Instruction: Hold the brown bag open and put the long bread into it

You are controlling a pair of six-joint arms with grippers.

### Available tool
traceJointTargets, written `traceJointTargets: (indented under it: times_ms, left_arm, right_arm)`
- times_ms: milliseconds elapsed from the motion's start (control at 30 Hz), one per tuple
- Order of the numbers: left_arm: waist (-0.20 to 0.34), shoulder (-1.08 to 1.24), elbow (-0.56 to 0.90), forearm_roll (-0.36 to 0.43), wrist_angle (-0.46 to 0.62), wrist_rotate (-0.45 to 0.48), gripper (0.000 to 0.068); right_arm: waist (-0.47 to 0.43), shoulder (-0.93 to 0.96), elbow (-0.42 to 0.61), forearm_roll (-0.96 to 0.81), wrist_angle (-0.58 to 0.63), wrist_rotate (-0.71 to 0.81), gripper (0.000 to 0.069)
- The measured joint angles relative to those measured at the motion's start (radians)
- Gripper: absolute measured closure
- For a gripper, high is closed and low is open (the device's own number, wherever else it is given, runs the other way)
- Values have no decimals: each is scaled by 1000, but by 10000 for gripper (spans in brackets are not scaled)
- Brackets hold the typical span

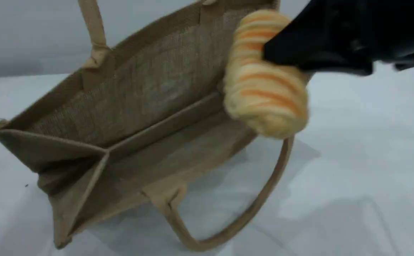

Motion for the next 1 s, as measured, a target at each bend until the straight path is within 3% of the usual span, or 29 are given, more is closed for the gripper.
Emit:
traceJointTargets:
  times_ms: [200, 1000]
  left_arm:
    - [0, 0, 0, -1, 4, 0, 595]
    - [0, 1, 0, -6, -4, -1, 595]
  right_arm:
    - [51, 117, -68, 45, 1, -104, 635]
    - [59, 530, -435, 43, -106, -13, 636]
